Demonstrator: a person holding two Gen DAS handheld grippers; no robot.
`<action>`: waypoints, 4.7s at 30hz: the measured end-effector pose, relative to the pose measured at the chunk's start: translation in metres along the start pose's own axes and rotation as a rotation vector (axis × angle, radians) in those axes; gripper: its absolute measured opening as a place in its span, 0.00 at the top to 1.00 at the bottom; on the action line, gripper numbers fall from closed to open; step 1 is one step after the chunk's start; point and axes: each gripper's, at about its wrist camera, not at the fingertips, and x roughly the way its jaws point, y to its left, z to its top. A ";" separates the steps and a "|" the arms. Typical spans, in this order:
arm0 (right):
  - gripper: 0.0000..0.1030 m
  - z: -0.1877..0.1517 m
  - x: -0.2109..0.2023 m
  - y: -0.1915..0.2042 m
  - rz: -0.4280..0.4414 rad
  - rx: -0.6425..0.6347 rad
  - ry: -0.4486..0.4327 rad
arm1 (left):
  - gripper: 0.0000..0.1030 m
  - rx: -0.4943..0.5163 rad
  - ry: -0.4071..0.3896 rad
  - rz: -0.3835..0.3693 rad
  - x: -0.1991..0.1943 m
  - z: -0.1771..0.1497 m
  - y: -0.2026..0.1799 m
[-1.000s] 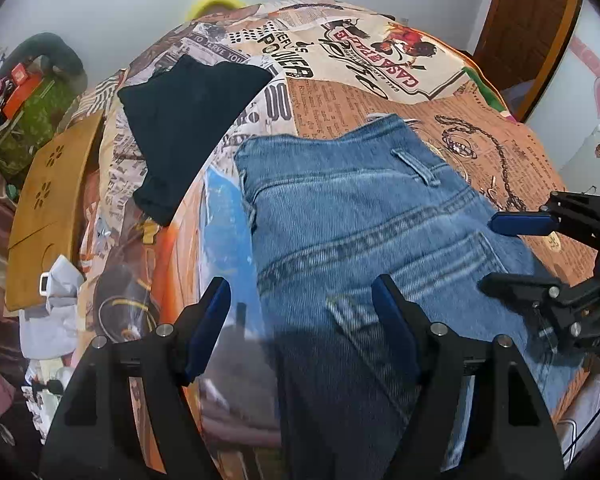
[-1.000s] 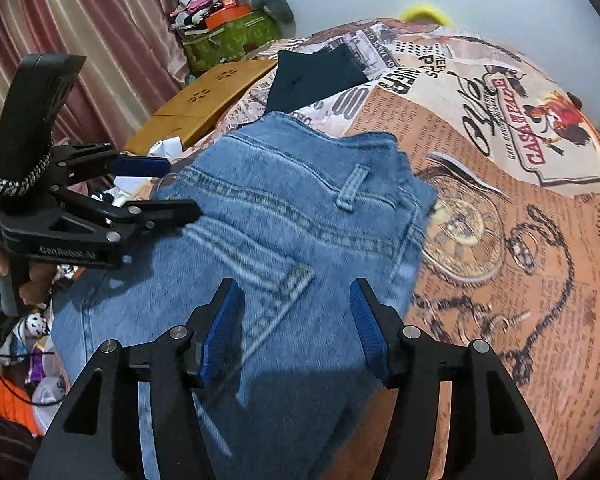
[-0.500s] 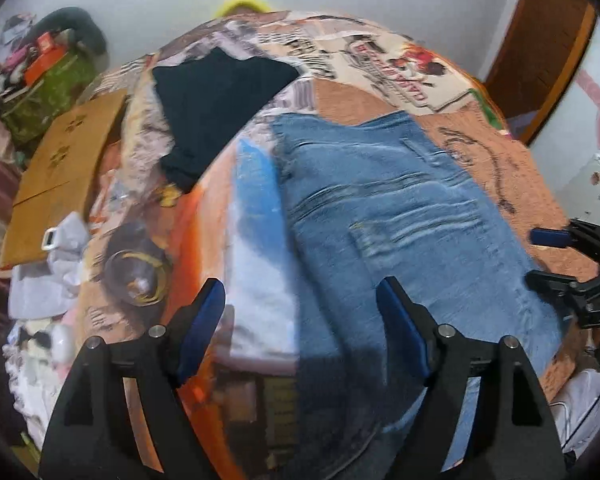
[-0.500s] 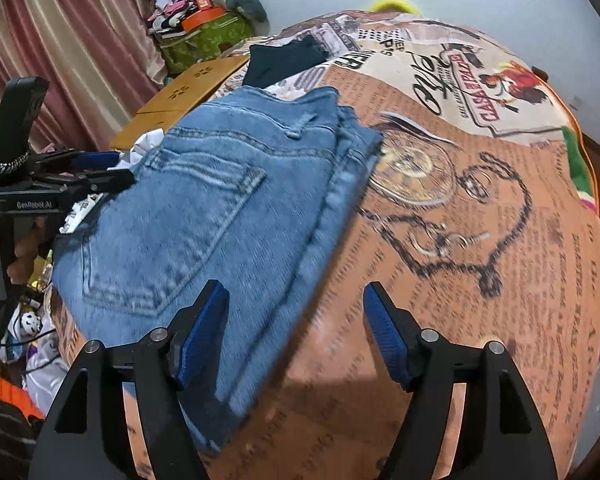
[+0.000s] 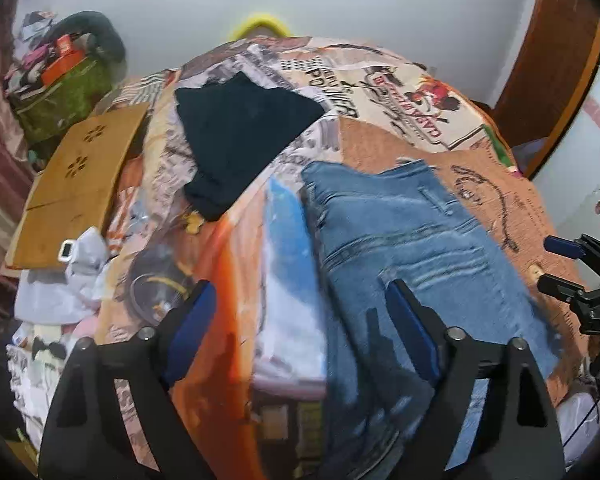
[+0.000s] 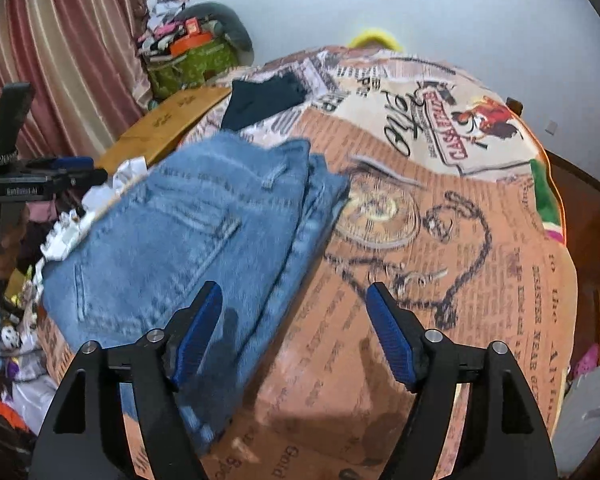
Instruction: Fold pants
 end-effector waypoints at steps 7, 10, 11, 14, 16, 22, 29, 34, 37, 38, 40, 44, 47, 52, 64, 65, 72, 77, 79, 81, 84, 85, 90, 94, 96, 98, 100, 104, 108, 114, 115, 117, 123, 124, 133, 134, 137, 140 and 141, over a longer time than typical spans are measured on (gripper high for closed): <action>0.20 0.015 0.032 -0.016 0.128 0.143 0.045 | 0.13 -0.042 0.132 -0.091 0.044 0.014 -0.005; 0.20 0.015 0.056 -0.021 0.201 0.190 0.117 | 0.12 -0.081 0.200 -0.156 0.064 0.016 -0.003; 0.20 0.015 0.064 -0.021 0.217 0.199 0.142 | 0.12 -0.092 0.220 -0.175 0.069 0.017 -0.003; 0.19 0.013 0.080 -0.027 0.308 0.257 0.170 | 0.12 -0.106 0.254 -0.219 0.081 0.021 -0.003; 0.17 0.015 0.087 -0.032 0.356 0.293 0.187 | 0.12 -0.120 0.284 -0.258 0.089 0.025 -0.002; 0.19 0.021 0.100 -0.026 0.412 0.286 0.208 | 0.11 -0.148 0.332 -0.341 0.109 0.030 -0.001; 0.46 0.030 0.105 -0.029 0.458 0.327 0.236 | 0.32 -0.108 0.331 -0.382 0.107 0.037 -0.012; 0.76 0.039 0.091 -0.025 0.433 0.289 0.204 | 0.49 -0.081 0.267 -0.374 0.085 0.044 -0.012; 0.79 0.049 0.078 -0.018 0.409 0.253 0.156 | 0.55 -0.080 0.210 -0.383 0.066 0.050 -0.008; 0.79 0.053 0.074 -0.017 0.403 0.241 0.136 | 0.56 -0.076 0.190 -0.382 0.059 0.053 -0.007; 0.81 0.064 0.064 -0.011 0.387 0.210 0.086 | 0.57 -0.068 0.134 -0.370 0.042 0.061 -0.004; 0.82 0.095 0.045 -0.002 0.369 0.162 -0.018 | 0.58 -0.065 0.017 -0.352 0.009 0.082 0.008; 0.82 0.125 0.032 0.007 0.356 0.119 -0.106 | 0.59 -0.064 -0.078 -0.323 -0.014 0.101 0.020; 0.82 0.176 0.031 0.026 0.336 0.052 -0.207 | 0.59 -0.073 -0.207 -0.260 -0.037 0.136 0.045; 0.82 0.256 0.122 0.050 0.317 0.021 -0.212 | 0.59 -0.158 -0.262 -0.155 0.019 0.191 0.122; 0.82 0.258 0.128 0.051 0.315 0.021 -0.202 | 0.59 -0.164 -0.259 -0.146 0.030 0.194 0.128; 0.82 0.277 0.217 0.053 0.261 0.045 -0.089 | 0.59 -0.158 -0.227 -0.091 0.119 0.207 0.163; 0.82 0.272 0.281 0.046 0.184 0.077 0.047 | 0.59 -0.212 -0.123 -0.096 0.194 0.204 0.182; 0.81 0.264 0.295 0.035 0.170 0.105 0.063 | 0.58 -0.243 -0.060 -0.079 0.227 0.202 0.187; 0.77 0.261 0.296 0.029 0.173 0.110 0.074 | 0.54 -0.270 -0.003 -0.084 0.250 0.197 0.189; 0.75 0.256 0.291 0.031 0.139 0.050 0.089 | 0.52 -0.288 -0.007 -0.072 0.252 0.188 0.185; 0.75 0.254 0.283 0.033 0.125 0.028 0.079 | 0.52 -0.287 -0.010 -0.061 0.248 0.186 0.184; 0.74 0.253 0.263 0.036 0.093 -0.004 0.044 | 0.52 -0.252 -0.022 -0.017 0.206 0.179 0.176; 0.74 0.254 0.219 0.040 0.120 0.012 -0.045 | 0.52 -0.223 -0.102 -0.021 0.141 0.178 0.163; 0.74 0.253 0.185 0.046 0.138 0.012 -0.109 | 0.52 -0.199 -0.160 -0.012 0.097 0.174 0.153; 0.74 0.251 0.155 0.054 0.147 0.014 -0.165 | 0.51 -0.176 -0.226 -0.001 0.051 0.167 0.142; 0.74 0.247 0.115 0.064 0.163 0.007 -0.235 | 0.50 -0.152 -0.285 0.009 0.011 0.157 0.130; 0.74 0.233 0.042 0.082 0.184 -0.018 -0.361 | 0.49 -0.084 -0.420 0.048 -0.071 0.133 0.098; 0.74 0.204 -0.027 0.105 0.180 -0.069 -0.497 | 0.49 -0.018 -0.546 0.071 -0.146 0.096 0.062; 0.74 0.146 -0.102 0.141 0.159 -0.145 -0.662 | 0.44 0.008 -0.712 0.117 -0.223 0.035 0.020; 0.74 0.138 -0.109 0.145 0.154 -0.150 -0.678 | 0.44 0.010 -0.735 0.133 -0.232 0.024 0.014; 0.74 0.122 -0.118 0.153 0.137 -0.163 -0.703 | 0.36 0.014 -0.770 0.156 -0.245 0.006 0.005; 0.39 0.088 -0.132 0.163 0.081 -0.148 -0.752 | 0.04 -0.015 -0.839 0.177 -0.263 -0.032 -0.009; 0.31 0.086 -0.132 0.162 0.060 -0.139 -0.755 | 0.03 -0.023 -0.841 0.181 -0.264 -0.035 -0.009; 0.00 0.080 -0.137 0.164 -0.020 -0.103 -0.756 | 0.00 -0.057 -0.828 0.162 -0.262 -0.045 -0.011; 0.00 0.078 -0.136 0.165 -0.025 -0.107 -0.753 | 0.00 -0.057 -0.826 0.160 -0.263 -0.047 -0.013; 0.00 0.076 -0.134 0.164 -0.025 -0.110 -0.742 | 0.00 -0.054 -0.824 0.165 -0.261 -0.048 -0.014; 0.00 0.071 -0.132 0.162 -0.039 -0.111 -0.739 | 0.00 -0.047 -0.822 0.171 -0.258 -0.047 -0.015; 0.00 0.072 -0.131 0.161 -0.042 -0.110 -0.738 | 0.00 -0.047 -0.821 0.169 -0.258 -0.050 -0.015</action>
